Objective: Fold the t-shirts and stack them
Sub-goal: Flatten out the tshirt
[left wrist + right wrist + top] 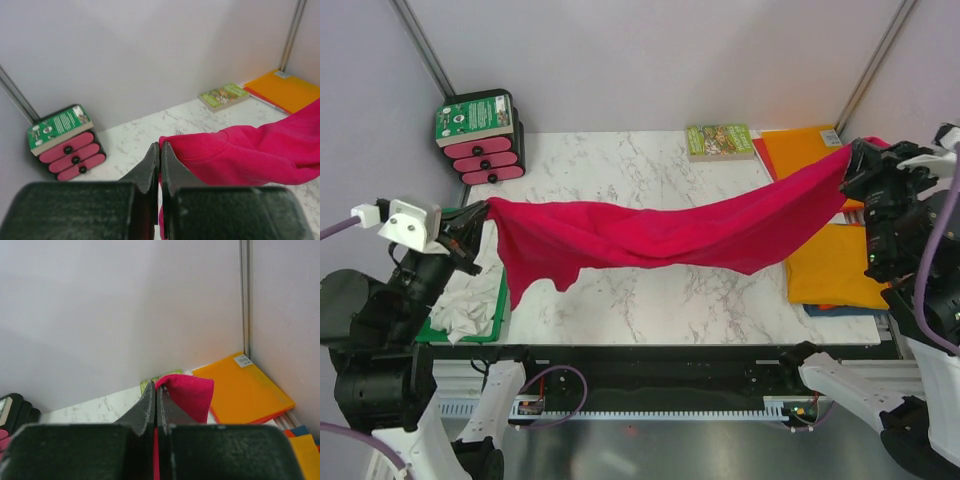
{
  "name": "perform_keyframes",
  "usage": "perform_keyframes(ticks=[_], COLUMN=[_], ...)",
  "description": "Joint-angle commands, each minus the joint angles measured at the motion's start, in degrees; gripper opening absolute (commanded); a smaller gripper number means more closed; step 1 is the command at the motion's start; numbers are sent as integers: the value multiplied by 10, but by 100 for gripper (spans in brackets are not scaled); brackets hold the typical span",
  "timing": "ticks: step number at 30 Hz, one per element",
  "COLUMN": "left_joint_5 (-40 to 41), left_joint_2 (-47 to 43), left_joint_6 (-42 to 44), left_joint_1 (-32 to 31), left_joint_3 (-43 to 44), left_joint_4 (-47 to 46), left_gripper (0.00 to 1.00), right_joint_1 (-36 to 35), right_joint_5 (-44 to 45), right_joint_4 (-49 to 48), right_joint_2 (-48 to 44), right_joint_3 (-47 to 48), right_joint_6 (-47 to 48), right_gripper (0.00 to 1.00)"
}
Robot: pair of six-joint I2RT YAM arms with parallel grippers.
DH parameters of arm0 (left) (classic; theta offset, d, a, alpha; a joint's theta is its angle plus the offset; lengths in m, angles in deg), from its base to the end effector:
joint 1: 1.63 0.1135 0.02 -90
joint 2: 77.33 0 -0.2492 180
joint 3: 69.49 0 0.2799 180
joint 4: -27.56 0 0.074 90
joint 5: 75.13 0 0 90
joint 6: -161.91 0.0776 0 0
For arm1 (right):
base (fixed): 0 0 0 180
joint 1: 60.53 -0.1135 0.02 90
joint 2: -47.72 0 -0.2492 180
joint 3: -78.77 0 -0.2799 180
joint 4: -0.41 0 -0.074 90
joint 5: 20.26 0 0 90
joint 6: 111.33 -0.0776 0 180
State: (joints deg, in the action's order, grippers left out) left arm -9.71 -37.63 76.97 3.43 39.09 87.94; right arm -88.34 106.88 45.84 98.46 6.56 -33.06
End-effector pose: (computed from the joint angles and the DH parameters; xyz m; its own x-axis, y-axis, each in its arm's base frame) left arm 0.0747 -0.0258 0.5551 0.1757 0.0961 -0.9797 0.3153 0.9373 0.1485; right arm 0.1524 0.0274 0.5687 0.2052 0.2914 -0.9343 0.1118 0.9414 0.3182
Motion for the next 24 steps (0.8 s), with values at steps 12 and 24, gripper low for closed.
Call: perform_keyframes(ticks=[12, 24], left_joint_5=[37, 97], left_joint_2=[275, 475], left_joint_6=[7, -16], left_joint_1=[-1, -13], left_joint_3=[-245, -157], left_joint_4=[-243, -317], left_gripper=[2, 100], right_joint_1=[85, 87], right_joint_5=[7, 76], right_joint_4=[-127, -148], right_joint_2=[383, 576], right_joint_3=[-22, 137], right_joint_6=[-22, -23], right_gripper=[0, 73])
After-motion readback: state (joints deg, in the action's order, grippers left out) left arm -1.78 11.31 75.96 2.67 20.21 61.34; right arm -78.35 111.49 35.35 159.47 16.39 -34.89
